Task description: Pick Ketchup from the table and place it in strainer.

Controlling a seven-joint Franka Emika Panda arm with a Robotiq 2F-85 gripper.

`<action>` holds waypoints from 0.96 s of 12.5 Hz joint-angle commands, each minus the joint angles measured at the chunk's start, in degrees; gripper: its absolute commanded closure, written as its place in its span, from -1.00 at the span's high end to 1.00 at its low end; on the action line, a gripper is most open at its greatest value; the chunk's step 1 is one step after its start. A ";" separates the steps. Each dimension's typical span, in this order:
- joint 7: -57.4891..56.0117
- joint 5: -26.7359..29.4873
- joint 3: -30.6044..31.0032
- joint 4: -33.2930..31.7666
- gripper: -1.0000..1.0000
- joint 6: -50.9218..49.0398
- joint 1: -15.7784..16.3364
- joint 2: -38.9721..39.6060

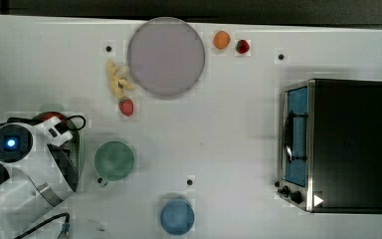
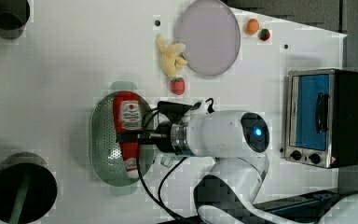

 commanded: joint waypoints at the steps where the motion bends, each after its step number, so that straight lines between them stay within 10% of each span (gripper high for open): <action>1: 3.19 -0.07 -0.63 1.69 1.00 1.80 1.50 -0.72; 6: 10.07 0.05 -0.74 1.92 1.00 -1.99 -0.78 -8.89; 12: 9.60 0.55 -3.93 8.00 1.00 -23.41 -11.50 -22.81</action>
